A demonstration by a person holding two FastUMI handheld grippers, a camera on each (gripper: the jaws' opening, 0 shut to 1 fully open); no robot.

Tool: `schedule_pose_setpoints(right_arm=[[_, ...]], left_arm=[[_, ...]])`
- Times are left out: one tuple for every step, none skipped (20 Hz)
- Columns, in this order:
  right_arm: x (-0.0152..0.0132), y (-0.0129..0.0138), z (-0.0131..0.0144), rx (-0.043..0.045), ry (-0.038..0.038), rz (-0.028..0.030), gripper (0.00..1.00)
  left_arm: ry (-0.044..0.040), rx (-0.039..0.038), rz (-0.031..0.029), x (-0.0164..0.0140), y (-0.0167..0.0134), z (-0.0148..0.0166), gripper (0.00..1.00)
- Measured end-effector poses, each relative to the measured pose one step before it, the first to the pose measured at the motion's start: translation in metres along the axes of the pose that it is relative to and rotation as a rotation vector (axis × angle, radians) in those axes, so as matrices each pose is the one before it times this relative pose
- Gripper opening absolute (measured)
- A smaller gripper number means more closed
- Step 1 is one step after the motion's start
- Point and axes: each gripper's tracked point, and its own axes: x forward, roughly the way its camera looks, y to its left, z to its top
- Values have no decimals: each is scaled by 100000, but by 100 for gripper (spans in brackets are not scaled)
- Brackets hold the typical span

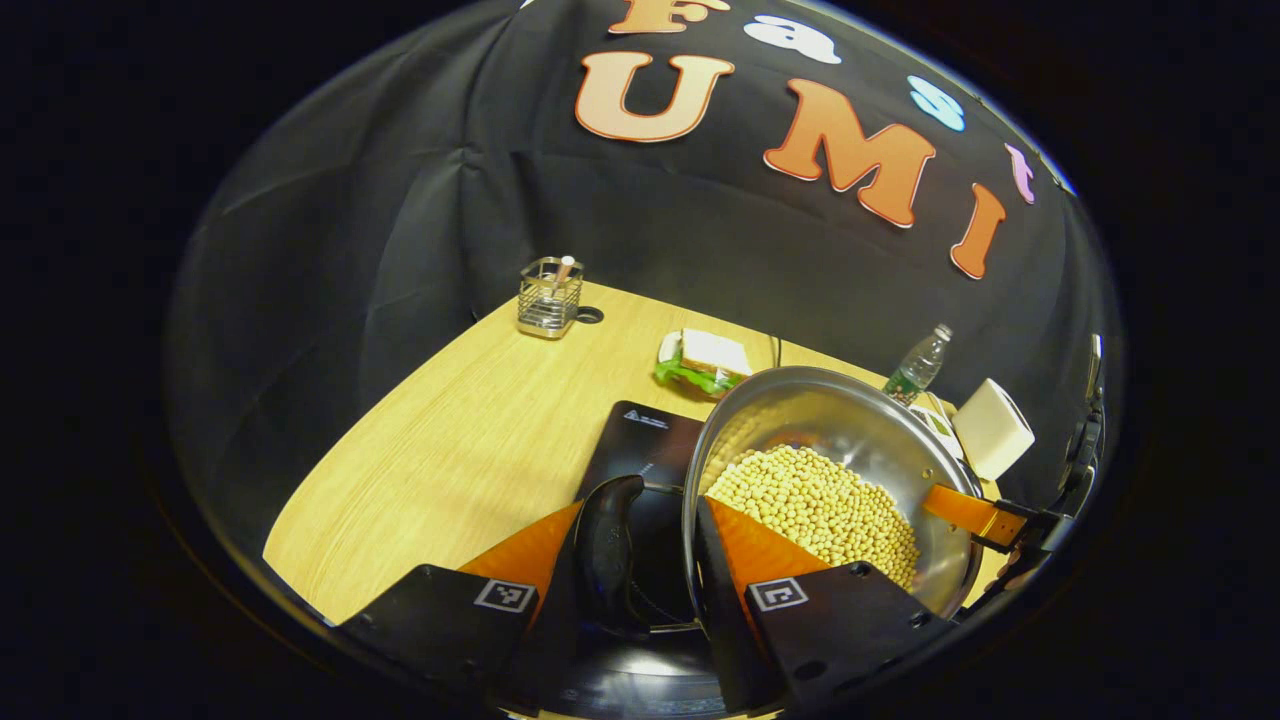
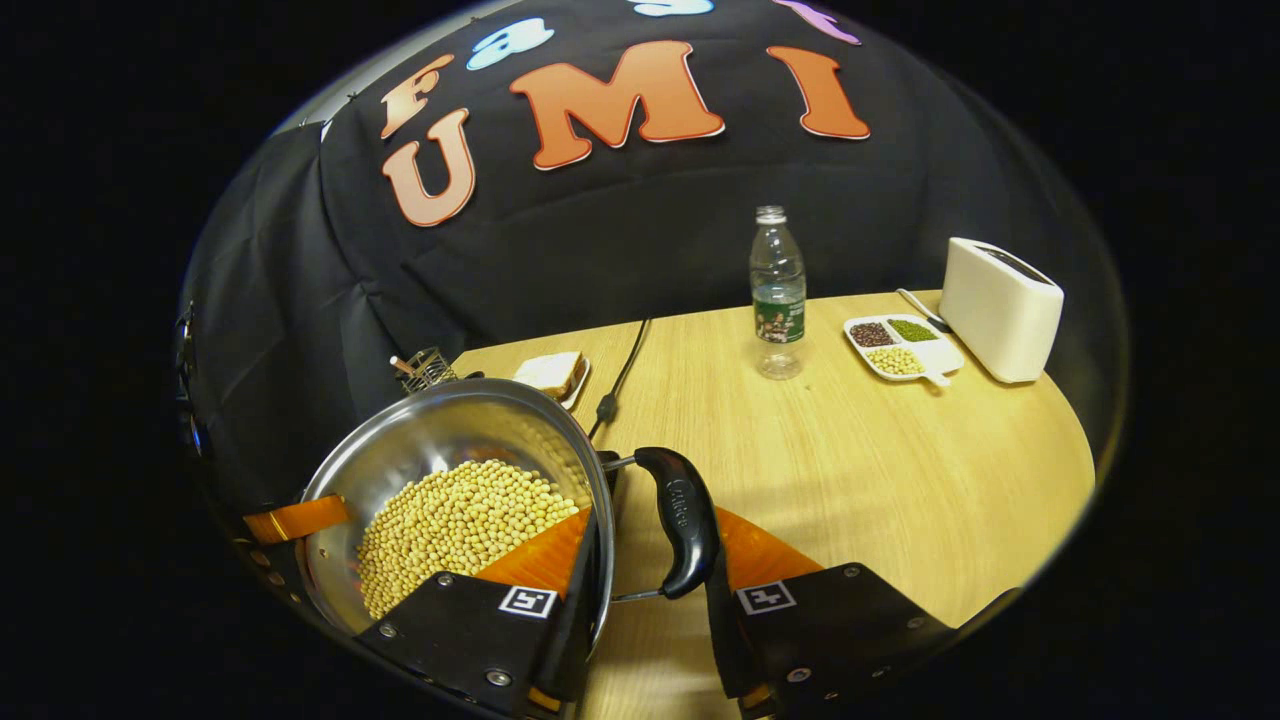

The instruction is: First push the handle of the pot to place it horizontally, then grasp the pot with both hands and set it on the induction cooktop.

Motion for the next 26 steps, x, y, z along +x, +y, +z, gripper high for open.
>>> schedule_pose_setpoints(right_arm=[[339, 550, -185, -13, 258, 174, 51], [278, 527, -100, 267, 381, 104, 51], [189, 547, -144, 58, 187, 131, 51], [85, 282, -108, 149, 18, 231, 51], [170, 294, -111, 655, 415, 241, 51], [163, 214, -175, 838, 471, 158, 51], [151, 137, -158, 586, 450, -299, 51], [173, -62, -42, -55, 162, -692, 51], [30, 18, -149, -228, 193, -839, 51], [59, -101, -136, 32, 328, -661, 51], [33, -176, -112, 59, 66, -691, 51], [114, -56, -142, -85, 116, -451, 51], [-90, 86, -119, -115, 322, -52, 47], [3, -16, -165, 261, 432, 152, 51], [17, -36, -261, 254, 822, 298, 47], [-15, 59, 130, 754, -1292, 166, 52], [152, -98, -105, -153, 549, 124, 53], [-49, -116, 98, 14, -376, 560, 54], [-197, 177, 11, 540, 47, 1361, 56], [-338, -95, 194, 209, -756, 207, 58], [-353, -468, 450, -149, -1247, -497, 62], [-544, -419, 295, -128, -821, -836, 66], [-504, -594, 318, -428, -1043, -1072, 79], [-526, -451, 461, -501, -1711, -238, 87], [-498, -70, 283, -15, -1255, 1232, 95], [-763, -360, 629, -135, -2022, 329, 96]], left_arm=[[168, -673, 409, -225, -279, 150, 63], [494, -708, -28, -42, -104, -61, 63], [409, -516, -433, 77, -67, 22, 63], [-173, -289, -509, 168, 20, 50, 62], [292, 85, -506, 239, -114, -9, 63], [64, 182, -259, 131, -40, 69, 63], [270, 530, -197, 125, -117, 130, 63], [645, 485, -146, 102, 6, -255, 64], [1183, 92, -394, 81, -23, -212, 64], [536, -811, -699, 219, 32, 146, 64], [674, -1063, -936, 74, 42, 36, 64], [697, -886, -682, 143, 249, -75, 64], [534, -780, -347, -12, 95, 21, 64], [572, -441, 81, 184, -85, -53, 65], [437, 610, 255, -18, -103, 26, 65], [-1408, 1790, -8, 15, 12, 181, 63], [534, 726, 276, -7, 47, -136, 64], [500, 60, 595, -106, -41, -238, 64], [-1122, 447, 656, -185, -40, 246, 65], [-1589, 2028, 3859, -212, 627, 344, 71], [-2479, 2123, 2791, -412, 512, 651, 80], [-2631, 590, 1989, -1045, 201, 789, 89], [-2055, -26, 1012, -771, -167, 414, 96], [-2751, 768, 905, -849, 49, 487, 99], [-3368, 1473, 813, -885, -223, 709, 99], [-4779, 2733, 407, -1055, -260, 991, 96]])
